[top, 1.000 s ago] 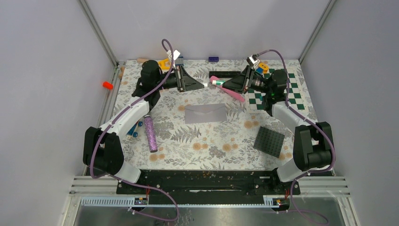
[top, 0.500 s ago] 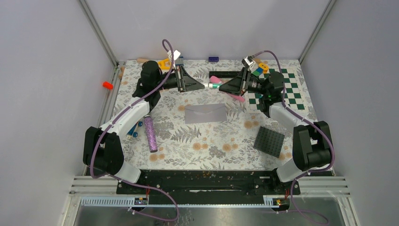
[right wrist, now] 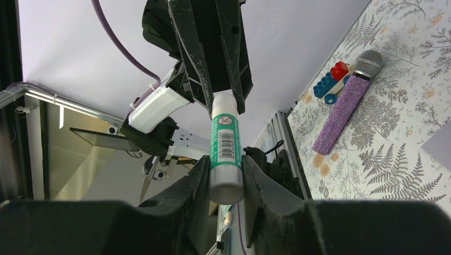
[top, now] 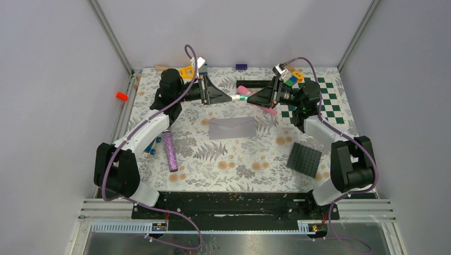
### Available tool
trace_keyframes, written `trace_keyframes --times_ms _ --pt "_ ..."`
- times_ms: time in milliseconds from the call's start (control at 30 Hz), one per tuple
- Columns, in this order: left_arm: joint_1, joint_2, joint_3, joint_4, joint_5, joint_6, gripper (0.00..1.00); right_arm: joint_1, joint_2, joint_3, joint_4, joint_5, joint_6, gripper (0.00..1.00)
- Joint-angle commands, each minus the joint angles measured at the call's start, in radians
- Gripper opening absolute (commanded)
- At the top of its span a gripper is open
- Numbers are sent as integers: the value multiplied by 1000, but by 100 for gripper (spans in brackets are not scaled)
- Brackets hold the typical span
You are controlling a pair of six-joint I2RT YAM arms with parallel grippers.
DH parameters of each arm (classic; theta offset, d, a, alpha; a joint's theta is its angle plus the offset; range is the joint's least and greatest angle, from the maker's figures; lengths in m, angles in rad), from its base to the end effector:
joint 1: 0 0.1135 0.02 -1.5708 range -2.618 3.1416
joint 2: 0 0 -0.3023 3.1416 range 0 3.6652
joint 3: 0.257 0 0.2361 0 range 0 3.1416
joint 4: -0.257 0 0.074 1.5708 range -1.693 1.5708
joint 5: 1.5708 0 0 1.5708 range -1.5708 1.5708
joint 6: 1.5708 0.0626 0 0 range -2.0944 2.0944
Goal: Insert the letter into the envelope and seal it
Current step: Close the solid glue cap on the solid glue.
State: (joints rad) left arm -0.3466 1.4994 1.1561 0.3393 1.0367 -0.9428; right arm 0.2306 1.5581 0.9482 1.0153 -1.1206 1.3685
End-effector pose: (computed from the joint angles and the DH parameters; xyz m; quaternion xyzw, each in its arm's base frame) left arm 0.3010 -0.1660 0.3943 0.1535 0.6910 -0.6490 0.2790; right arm 0.3091 0.1305 0.3741 -0.1227 0.6318 0.7110 0.2833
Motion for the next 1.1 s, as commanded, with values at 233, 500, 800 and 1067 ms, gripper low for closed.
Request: trace_keyframes --times_ms 233,500,800,1067 --pt "-16 -1 3 74 40 -11 8 14 10 23 50 -28 -13 16" --pt "-25 -5 21 -57 0 97 8 18 -2 21 32 -28 -30 15" --pt "-25 -6 20 -78 -20 115 7 34 -19 18 -4 -32 -64 15" --pt "-20 -2 -13 74 23 3 8 43 -4 17 6 -33 -54 15"
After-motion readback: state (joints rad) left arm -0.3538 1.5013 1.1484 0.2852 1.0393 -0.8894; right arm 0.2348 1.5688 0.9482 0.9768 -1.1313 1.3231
